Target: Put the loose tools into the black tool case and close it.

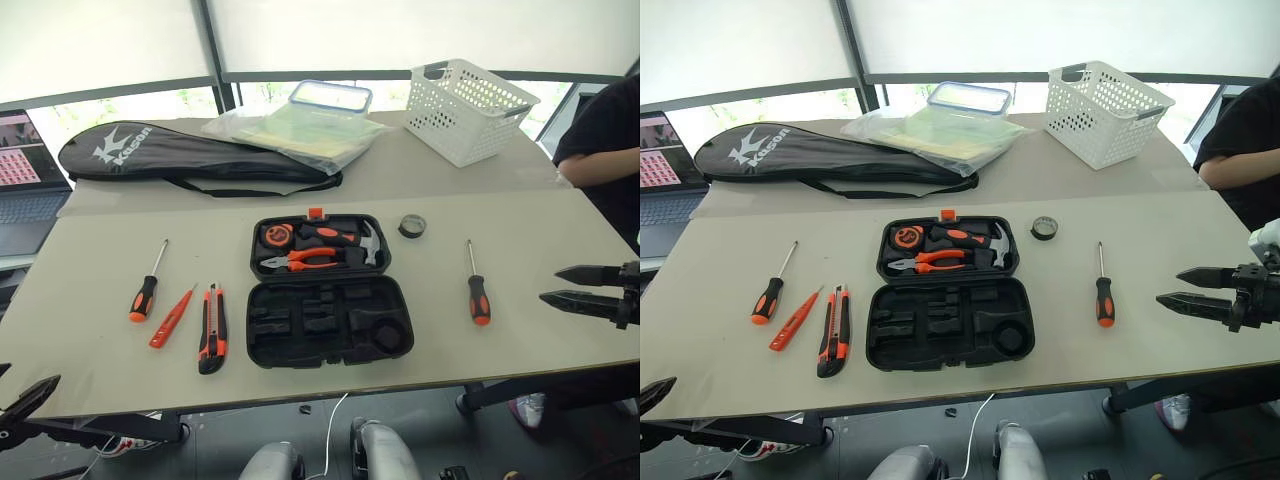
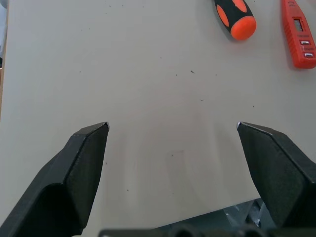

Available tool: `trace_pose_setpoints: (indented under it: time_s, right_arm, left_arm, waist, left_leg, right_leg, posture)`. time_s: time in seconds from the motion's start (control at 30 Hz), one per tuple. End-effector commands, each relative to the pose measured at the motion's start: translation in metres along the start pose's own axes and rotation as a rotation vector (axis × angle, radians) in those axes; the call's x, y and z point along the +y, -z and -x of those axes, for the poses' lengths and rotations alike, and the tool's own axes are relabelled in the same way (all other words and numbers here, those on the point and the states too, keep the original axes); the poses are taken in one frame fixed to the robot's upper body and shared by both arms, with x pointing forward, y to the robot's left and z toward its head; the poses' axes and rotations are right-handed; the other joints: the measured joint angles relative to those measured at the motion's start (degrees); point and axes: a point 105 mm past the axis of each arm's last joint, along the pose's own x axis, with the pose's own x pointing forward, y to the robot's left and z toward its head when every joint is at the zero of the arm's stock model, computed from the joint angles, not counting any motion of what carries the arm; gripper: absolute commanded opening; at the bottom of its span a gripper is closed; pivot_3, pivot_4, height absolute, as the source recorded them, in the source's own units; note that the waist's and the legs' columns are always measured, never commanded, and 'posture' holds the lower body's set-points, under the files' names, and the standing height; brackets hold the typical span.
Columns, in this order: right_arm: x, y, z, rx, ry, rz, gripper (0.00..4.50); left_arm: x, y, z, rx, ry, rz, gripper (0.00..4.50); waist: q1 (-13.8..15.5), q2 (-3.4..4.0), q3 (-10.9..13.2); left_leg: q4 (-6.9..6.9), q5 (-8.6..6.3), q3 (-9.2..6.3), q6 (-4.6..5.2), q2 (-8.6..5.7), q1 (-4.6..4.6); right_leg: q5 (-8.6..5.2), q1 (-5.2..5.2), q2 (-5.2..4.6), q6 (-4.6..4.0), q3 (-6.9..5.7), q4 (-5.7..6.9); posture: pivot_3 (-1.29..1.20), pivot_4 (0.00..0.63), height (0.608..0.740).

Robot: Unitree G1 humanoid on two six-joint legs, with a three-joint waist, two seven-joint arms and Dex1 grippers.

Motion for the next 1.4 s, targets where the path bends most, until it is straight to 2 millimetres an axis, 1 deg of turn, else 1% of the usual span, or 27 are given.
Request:
trace_pose_setpoints:
  time_s: [0.03,0.1,0.13,0.23,0.3,0.37,0.43,0.47,0.5,0.53,0.6,0.7,0.73,0.83,0.9,0.93,0.97,1.0,1.13,1.17,1.2,1.23,1.3,1.37,1.4]
  right_arm:
    - [-0.006,-0.006,0.009,-0.032,0.04,0.056,4.49]
    - [-0.008,-0.01,0.009,-0.062,0.061,0.114,4.49]
    - [-0.005,-0.016,0.006,-0.081,0.052,0.141,4.49]
    - [0.021,-0.048,-0.01,-0.147,-0.058,0.25,4.49]
    - [0.041,-0.062,-0.02,-0.172,-0.135,0.299,4.49]
    - [0.057,-0.07,-0.026,-0.187,-0.198,0.322,4.49]
    - [0.083,-0.082,-0.035,-0.219,-0.292,0.363,4.49]
    - [0.09,-0.086,-0.037,-0.226,-0.317,0.373,4.49]
    - [0.098,-0.089,-0.04,-0.232,-0.34,0.388,4.49]
    - [0.11,-0.094,-0.047,-0.244,-0.379,0.423,4.49]
    - [0.134,-0.103,-0.059,-0.279,-0.448,0.475,4.49]
    - [0.161,-0.111,-0.069,-0.319,-0.546,0.5,4.49]
    - [0.167,-0.112,-0.071,-0.326,-0.567,0.504,4.49]
    - [0.181,-0.116,-0.078,-0.341,-0.6,0.521,4.49]
    - [0.185,-0.118,-0.082,-0.349,-0.606,0.531,4.5]
    - [0.186,-0.12,-0.083,-0.353,-0.605,0.534,4.5]
    - [0.185,-0.121,-0.084,-0.355,-0.599,0.534,4.5]
    - [0.184,-0.122,-0.085,-0.357,-0.593,0.534,4.5]
    - [0.179,-0.121,-0.088,-0.346,-0.565,0.54,4.5]
    - [0.178,-0.12,-0.088,-0.338,-0.557,0.54,4.5]
    - [0.177,-0.118,-0.089,-0.328,-0.549,0.541,4.5]
    - [0.176,-0.117,-0.09,-0.319,-0.542,0.546,4.5]
    - [0.173,-0.113,-0.091,-0.293,-0.526,0.555,4.5]
    - [0.17,-0.109,-0.091,-0.26,-0.521,0.54,4.5]
    - [0.169,-0.105,-0.09,-0.236,-0.532,0.508,4.5]
  left_arm:
    - [0.01,-0.007,0.0,0.003,-0.032,-0.027,4.46]
    - [0.006,-0.015,-0.011,0.023,-0.023,-0.021,4.46]
    - [0.003,-0.021,-0.017,0.027,-0.018,-0.024,4.46]
    - [-0.01,-0.05,-0.041,0.026,0.002,-0.004,4.46]
    - [-0.017,-0.065,-0.054,0.049,-0.005,0.022,4.46]
    - [-0.023,-0.074,-0.063,0.07,-0.011,0.049,4.46]
    - [-0.034,-0.084,-0.078,0.088,0.005,0.097,4.46]
    - [-0.037,-0.087,-0.083,0.097,0.008,0.111,4.46]
    - [-0.039,-0.089,-0.087,0.118,0.001,0.12,4.46]
    - [-0.043,-0.092,-0.097,0.127,0.013,0.114,4.46]
    - [-0.049,-0.091,-0.113,0.174,0.018,0.136,4.46]
    - [-0.054,-0.084,-0.132,0.227,0.008,0.081,4.46]
    - [-0.054,-0.081,-0.136,0.242,0.006,0.075,4.46]
    - [-0.049,-0.067,-0.147,0.297,-0.035,0.105,4.46]
    - [-0.045,-0.059,-0.15,0.328,-0.053,0.127,3.94]
    - [-0.045,-0.057,-0.15,0.335,-0.056,0.133,3.82]
    - [-0.044,-0.055,-0.15,0.34,-0.059,0.139,3.31]
    - [-0.044,-0.053,-0.15,0.34,-0.059,0.144,3.02]
    - [-0.044,-0.05,-0.147,0.333,-0.057,0.189,1.59]
    - [-0.042,-0.054,-0.145,0.316,-0.056,0.19,1.17]
    - [-0.04,-0.059,-0.144,0.293,-0.055,0.183,0.87]
    - [-0.039,-0.065,-0.143,0.268,-0.051,0.168,0.86]
    - [-0.04,-0.098,-0.143,0.141,-0.005,0.067,0.86]
    - [-0.058,-0.145,-0.138,-0.013,0.109,-0.09,0.86]
    - [-0.072,-0.165,-0.136,-0.067,0.182,-0.196,0.86]
  waist:
    - [0.06,0.0,0.0]
    - [0.32,-0.01,0.0]
    - [0.36,0.0,0.0]
    - [0.44,0.05,0.01]
    - [0.42,0.05,0.01]
    - [0.31,0.05,0.01]
    - [0.15,0.09,-0.01]
    - [0.05,0.09,-0.01]
    - [-0.05,0.08,-0.01]
    - [-0.14,0.08,-0.01]
    - [-0.4,0.09,-0.01]
    - [-0.92,0.09,-0.01]
    - [-0.99,0.09,-0.01]
    - [-1.04,0.09,-0.01]
    - [-0.97,0.11,0.0]
    - [-0.93,0.11,0.0]
    - [-0.88,0.11,0.0]
    - [-0.83,0.11,0.0]
    - [-0.79,0.11,-0.01]
    - [-0.79,0.11,-0.01]
    - [-0.79,0.11,-0.01]
    - [-0.79,0.11,-0.01]
    - [-0.76,0.1,-0.01]
    - [-0.64,-0.05,0.08]
    - [-0.41,-0.11,0.11]
  left_leg:
    - [0.0,0.0,0.0,0.0,0.0,0.0]
    - [0.01,0.0,-0.01,0.0,0.0,0.01]
    - [0.02,0.0,-0.02,0.0,0.0,0.02]
    - [0.05,0.0,-0.01,0.0,-0.03,0.03]
    - [0.1,0.01,-0.05,-0.02,0.0,0.01]
    - [0.09,0.0,-0.11,-0.05,0.0,0.01]
    - [0.05,-0.06,-0.15,-0.15,0.0,0.02]
    - [0.04,-0.06,-0.16,-0.15,-0.02,0.01]
    - [0.04,-0.06,-0.17,-0.16,-0.03,-0.05]
    - [0.05,-0.06,-0.18,-0.17,-0.09,-0.07]
    - [0.05,-0.07,-0.16,-0.18,-0.18,-0.06]
    - [0.05,-0.04,-0.16,-0.36,-0.32,0.03]
    - [0.04,-0.23,-0.15,-0.75,-0.35,0.06]
    - [0.04,-0.2,-0.17,-0.77,-0.45,0.13]
    - [0.08,-0.18,-0.15,-0.81,-0.48,0.28]
    - [0.06,-0.16,-0.17,-0.89,-0.48,0.39]
    - [0.05,-0.15,-0.18,-0.93,-0.45,0.52]
    - [0.04,-0.16,-0.18,-0.95,-0.43,0.62]
    - [0.03,-0.14,-0.17,-1.02,-0.34,0.71]
    - [0.03,-0.15,-0.17,-1.03,-0.31,0.7]
    - [0.03,-0.15,-0.17,-1.03,-0.27,0.7]
    - [0.03,-0.14,-0.17,-1.02,-0.24,0.69]
    - [0.04,-0.13,-0.18,-1.01,-0.2,0.65]
    - [0.06,-0.13,-0.2,-1.0,-0.15,0.55]
    - [0.13,-0.13,-0.23,-1.0,-0.11,0.47]
  right_leg:
    - [0.0,0.0,0.0,0.0,0.0,0.0]
    - [0.0,0.01,0.01,-0.01,-0.03,0.01]
    - [0.0,0.04,0.02,-0.01,-0.03,0.02]
    - [0.0,0.05,0.0,0.0,0.0,0.07]
    - [0.01,0.04,0.02,-0.02,0.0,0.11]
    - [0.01,0.02,0.04,-0.02,-0.02,0.12]
    - [0.01,-0.02,0.11,-0.02,-0.05,0.17]
    - [0.01,-0.03,0.11,-0.02,-0.08,0.17]
    - [0.02,-0.05,0.15,-0.02,-0.15,0.17]
    - [0.02,-0.08,0.15,-0.02,-0.21,0.19]
    - [0.02,-0.09,0.14,-0.02,-0.41,0.19]
    - [0.02,-0.05,0.11,-0.06,-0.58,0.19]
    - [0.01,-0.05,0.11,-0.09,-0.63,0.21]
    - [-0.02,-0.05,0.03,-0.18,-1.08,0.31]
    - [-0.04,0.08,-0.09,-0.29,-1.37,0.44]
    - [-0.07,0.17,-0.13,-0.34,-1.4,0.5]
    - [-0.1,0.25,-0.13,-0.38,-1.4,0.56]
    - [-0.13,0.32,-0.14,-0.43,-1.39,0.61]
    - [-0.21,0.33,-0.19,-0.53,-1.31,0.62]
    - [-0.23,0.31,-0.19,-0.55,-1.31,0.63]
    - [-0.24,0.3,-0.19,-0.57,-1.31,0.67]
    - [-0.24,0.3,-0.22,-0.58,-1.31,0.74]
    - [-0.27,0.25,-0.28,-0.62,-1.34,0.88]
    - [-0.3,0.18,-0.26,-0.67,-1.4,0.89]
    - [-0.3,0.16,-0.25,-0.69,-1.45,0.9]
  posture:
    - [0.0,0.15,0.74]
    - [0.0,0.15,0.74]
    - [0.0,0.15,0.74]
    - [0.0,0.15,0.74]
    - [0.0,0.15,0.74]
    - [0.0,0.15,0.74]
    - [0.0,0.15,0.74]
    - [0.0,0.15,0.74]
    - [0.0,0.15,0.74]
    - [0.0,0.15,0.74]
    - [0.0,0.15,0.74]
    - [0.0,0.15,0.74]
    - [0.0,0.15,0.74]
    - [0.0,0.15,0.74]
    - [0.0,0.15,0.74]
    - [0.0,0.15,0.74]
    - [0.0,0.15,0.74]
    - [0.0,0.15,0.74]
    - [0.0,0.15,0.74]
    - [0.0,0.15,0.74]
    - [0.0,0.15,0.74]
    - [0.0,0.15,0.74]
    - [0.0,0.15,0.74]
    - [0.0,0.15,0.74]
    - [0.0,0.15,0.74]
